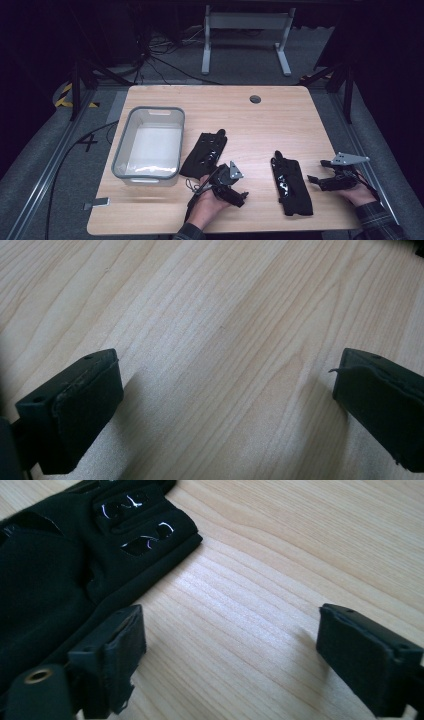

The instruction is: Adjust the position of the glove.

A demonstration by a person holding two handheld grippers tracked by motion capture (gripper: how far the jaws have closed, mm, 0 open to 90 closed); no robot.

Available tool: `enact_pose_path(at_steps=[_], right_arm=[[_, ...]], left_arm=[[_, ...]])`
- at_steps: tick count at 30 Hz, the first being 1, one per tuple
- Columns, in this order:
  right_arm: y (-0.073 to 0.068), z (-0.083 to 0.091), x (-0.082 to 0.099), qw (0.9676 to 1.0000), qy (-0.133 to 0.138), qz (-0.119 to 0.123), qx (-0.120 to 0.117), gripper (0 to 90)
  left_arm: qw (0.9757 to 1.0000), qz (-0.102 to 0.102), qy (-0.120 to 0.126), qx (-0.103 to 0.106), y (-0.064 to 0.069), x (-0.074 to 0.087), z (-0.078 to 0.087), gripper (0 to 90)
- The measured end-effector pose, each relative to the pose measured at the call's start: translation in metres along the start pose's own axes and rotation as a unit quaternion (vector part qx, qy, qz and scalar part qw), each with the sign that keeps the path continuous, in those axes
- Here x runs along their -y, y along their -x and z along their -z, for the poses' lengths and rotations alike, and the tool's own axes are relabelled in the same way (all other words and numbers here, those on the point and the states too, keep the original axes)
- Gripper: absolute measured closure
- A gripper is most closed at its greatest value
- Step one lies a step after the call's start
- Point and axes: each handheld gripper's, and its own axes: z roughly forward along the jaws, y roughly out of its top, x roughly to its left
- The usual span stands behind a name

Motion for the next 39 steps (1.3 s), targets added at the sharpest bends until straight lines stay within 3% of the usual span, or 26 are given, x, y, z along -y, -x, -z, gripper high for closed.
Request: enact_pose_path(at_steps=[5,12,15,16,18,20,25,33,34,39], right_arm=[[0.0,-0.001,0.0,1.0,0.001,-0.001,-0.002,10.9],[0.0,-0.001,0.0,1.0,0.001,-0.001,-0.002,10.9],[0.0,-0.001,0.0,1.0,0.001,-0.001,-0.002,10.9],[0.0,-0.001,0.0,1.0,0.001,-0.001,-0.002,10.9],[0.0,-0.001,0.0,1.0,0.001,-0.001,-0.002,10.9],[0.0,-0.001,0.0,1.0,0.001,-0.001,-0.002,10.9],[0.0,-0.001,0.0,1.0,0.0,0.0,-0.002,10.7],[0.0,-0.001,0.0,1.0,0.0,0.0,-0.002,10.6],[0.0,-0.001,0.0,1.0,0.0,0.0,-0.002,10.6],[0.0,-0.001,0.0,1.0,0.0,0.001,-0.003,10.6]], left_arm=[[1.0,0.002,-0.002,-0.004,-0.002,-0.002,0.008,23.1],[0.9999,0.008,0.001,-0.015,-0.004,-0.011,0.022,44.6],[0.9996,0.017,0.0,-0.022,-0.007,-0.014,0.026,56.4],[0.9995,0.021,-0.001,-0.025,-0.01,-0.016,0.027,56.4],[0.9989,0.031,-0.004,-0.033,-0.015,-0.019,0.032,68.4],[0.9985,0.035,-0.003,-0.043,-0.02,-0.022,0.034,71.2],[0.9962,0.068,0.0,-0.055,-0.037,-0.027,0.04,88.0],[0.9919,0.095,0.0,-0.084,-0.052,-0.032,0.038,89.6],[0.9904,0.1,-0.005,-0.095,-0.056,-0.033,0.035,89.6],[0.9884,0.109,-0.01,-0.105,-0.064,-0.032,0.031,89.6]])
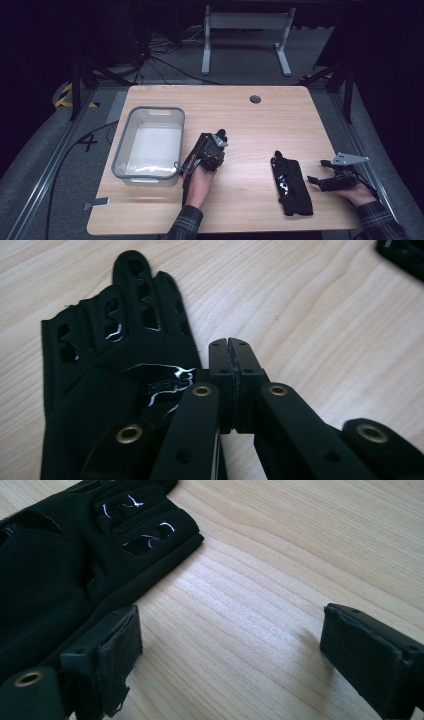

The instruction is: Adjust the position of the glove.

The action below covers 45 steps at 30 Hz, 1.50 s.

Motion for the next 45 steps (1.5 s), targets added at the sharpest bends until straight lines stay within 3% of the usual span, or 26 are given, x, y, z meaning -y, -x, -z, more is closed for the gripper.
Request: enact_pose_path(at_steps=[9,15,20,31,37,40,45], right_arm=[[0.0,0.0,0.0,1.0,0.0,0.0,0.0,10.6],[0.0,0.0,0.0,1.0,0.0,0.001,-0.001,10.6],[0.0,0.0,0.0,1.0,0.0,0.001,-0.001,10.6],[0.0,0.0,0.0,1.0,0.0,0.001,-0.001,10.6],[0.0,0.0,0.0,1.0,0.0,0.001,-0.001,10.6],[0.0,0.0,0.0,1.0,0.0,0.001,-0.001,10.6],[0.0,0.0,0.0,1.0,0.0,0.001,-0.001,10.6]], left_arm=[[0.9996,0.015,-0.015,-0.021,-0.009,0.002,-0.011,89.6],[0.9992,0.018,-0.032,-0.018,-0.011,0.005,-0.02,89.7],[0.9993,0.014,-0.032,-0.013,-0.01,0.005,-0.021,89.8],[0.9985,-0.009,-0.032,0.045,0.017,0.001,-0.025,89.9],[0.9967,-0.021,-0.033,0.071,0.032,0.0,-0.026,89.9],[0.9945,-0.033,-0.035,0.093,0.047,0.0,-0.027,89.9],[0.9921,-0.045,-0.034,0.112,0.063,0.0,-0.027,89.9]])
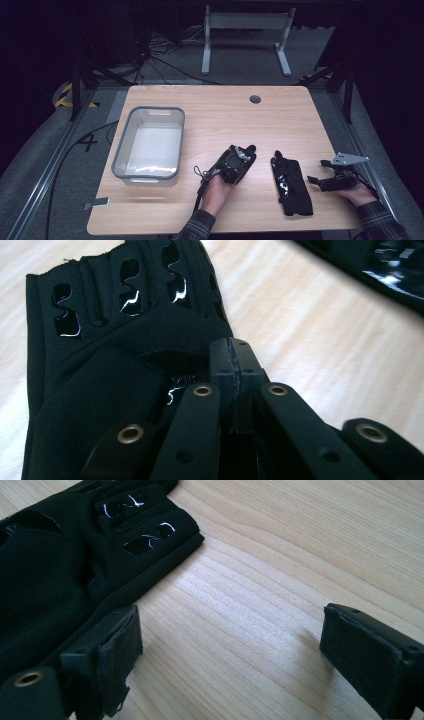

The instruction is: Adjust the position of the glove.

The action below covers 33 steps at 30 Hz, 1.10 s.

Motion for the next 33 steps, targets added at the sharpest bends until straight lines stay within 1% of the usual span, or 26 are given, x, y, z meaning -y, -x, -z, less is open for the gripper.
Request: enact_pose_path(at_steps=[1,2,3,6,12,14,18,20,22,23,24,25,26,27,28,29,31,33], right_arm=[[0.0,0.0,0.0,1.0,0.0,0.0,0.0,10.6],[0.0,0.0,0.0,1.0,0.0,0.0,0.0,10.6],[0.0,0.0,0.0,1.0,0.0,0.0,0.0,10.6],[0.0,0.0,0.0,1.0,0.0,0.0,0.0,10.6],[0.0,0.0,0.0,1.0,0.0,0.0,0.0,10.6],[0.0,0.0,0.0,1.0,0.0,0.0,0.0,10.6],[0.0,0.0,0.0,1.0,0.0,0.0,0.0,10.6],[0.0,0.0,0.0,1.0,0.0,0.0,0.0,10.6],[0.0,0.0,0.0,1.0,0.0,0.0,0.0,10.6],[0.0,0.0,0.0,1.0,0.0,0.0,0.0,10.6],[0.0,0.0,0.0,1.0,0.0,0.0,0.0,10.6],[0.0,0.0,0.0,1.0,0.0,0.0,0.0,10.6],[0.0,0.0,0.0,1.0,0.0,0.0,0.0,10.6],[0.0,0.0,0.0,1.0,0.0,0.0,0.0,10.6],[0.0,0.0,0.0,1.0,0.0,0.0,0.0,10.6],[0.0,0.0,0.0,1.0,0.0,0.0,0.0,10.6],[0.0,0.0,0.0,1.0,0.0,0.0,0.0,10.6],[0.0,0.0,0.0,1.0,0.0,0.0,0.0,10.6]], left_arm=[[1.0,-0.005,-0.003,0.005,0.002,-0.001,0.0,89.9],[1.0,-0.005,-0.003,0.005,0.002,-0.001,0.0,89.9],[0.9999,-0.01,-0.001,0.013,0.009,-0.002,-0.003,89.9],[0.9996,-0.016,0.0,0.024,0.015,-0.003,-0.006,89.9],[0.9994,-0.021,0.003,0.028,0.021,-0.005,-0.008,89.8],[0.9993,-0.021,0.01,0.03,0.021,-0.005,-0.006,89.7],[0.9992,-0.017,0.026,0.024,0.015,-0.005,0.007,89.7],[0.9993,-0.018,0.031,0.012,0.01,-0.003,0.017,89.8],[0.9993,-0.017,0.032,0.008,0.008,-0.001,0.02,89.8],[0.9993,-0.015,0.033,-0.006,0.001,0.003,0.029,89.7],[0.9993,-0.015,0.033,-0.006,0.001,0.003,0.029,89.8],[0.9992,-0.004,0.035,-0.02,-0.007,0.009,0.035,89.8],[0.9992,-0.004,0.035,-0.02,-0.007,0.009,0.035,89.8],[0.999,0.007,0.032,-0.03,-0.017,0.015,0.04,89.8],[0.999,0.007,0.032,-0.03,-0.017,0.015,0.04,89.8],[0.9989,0.015,0.026,-0.035,-0.024,0.019,0.041,89.8],[0.999,0.021,0.019,-0.036,-0.029,0.023,0.042,89.8],[0.9992,0.024,0.006,-0.032,-0.032,0.028,0.039,89.8]])
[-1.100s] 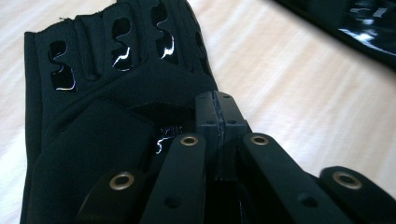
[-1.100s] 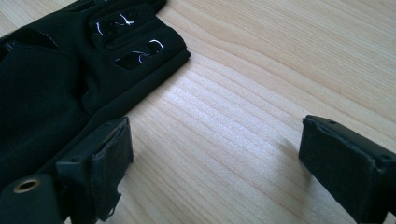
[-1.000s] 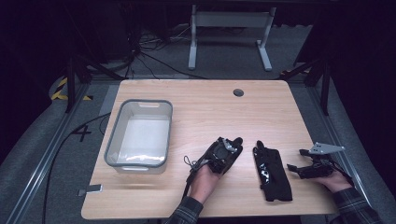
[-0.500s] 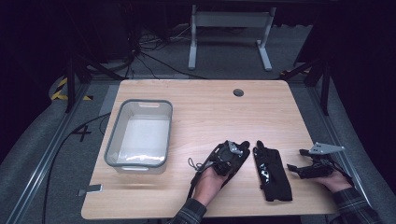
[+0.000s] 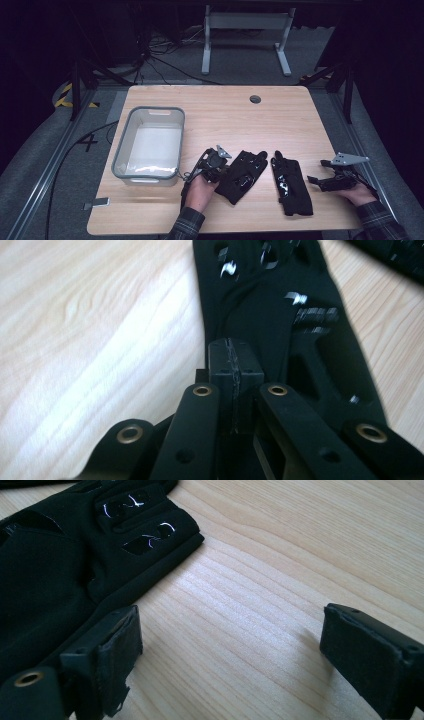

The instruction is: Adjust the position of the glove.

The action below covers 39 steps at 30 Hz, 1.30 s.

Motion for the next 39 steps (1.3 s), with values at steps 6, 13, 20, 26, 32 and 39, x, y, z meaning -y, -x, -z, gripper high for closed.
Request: enact_pose_path(at_steps=[6,13,20,26,32,39], right_arm=[[0.0,0.0,0.0,1.0,0.0,0.0,0.0,10.6],[0.0,0.0,0.0,1.0,0.0,0.0,0.0,10.6],[0.0,-0.001,-0.001,1.0,0.0,0.0,-0.001,10.5],[0.0,-0.001,-0.001,1.0,0.0,0.0,-0.001,10.5],[0.0,-0.001,-0.001,1.0,0.0,0.0,0.0,10.5],[0.0,0.003,-0.004,0.9999,-0.007,0.01,-0.007,18.7]], left_arm=[[0.9997,-0.012,-0.017,0.01,0.007,0.004,-0.005,89.8],[0.9989,-0.031,-0.017,0.031,0.029,0.007,-0.009,89.8],[0.9978,-0.045,-0.018,0.046,0.042,0.007,-0.011,89.8],[0.9956,-0.064,-0.024,0.065,0.055,0.006,-0.013,89.8],[0.9941,-0.073,-0.027,0.075,0.062,0.006,-0.014,89.8],[0.997,-0.051,-0.004,0.058,0.054,0.003,-0.007,75.9]])
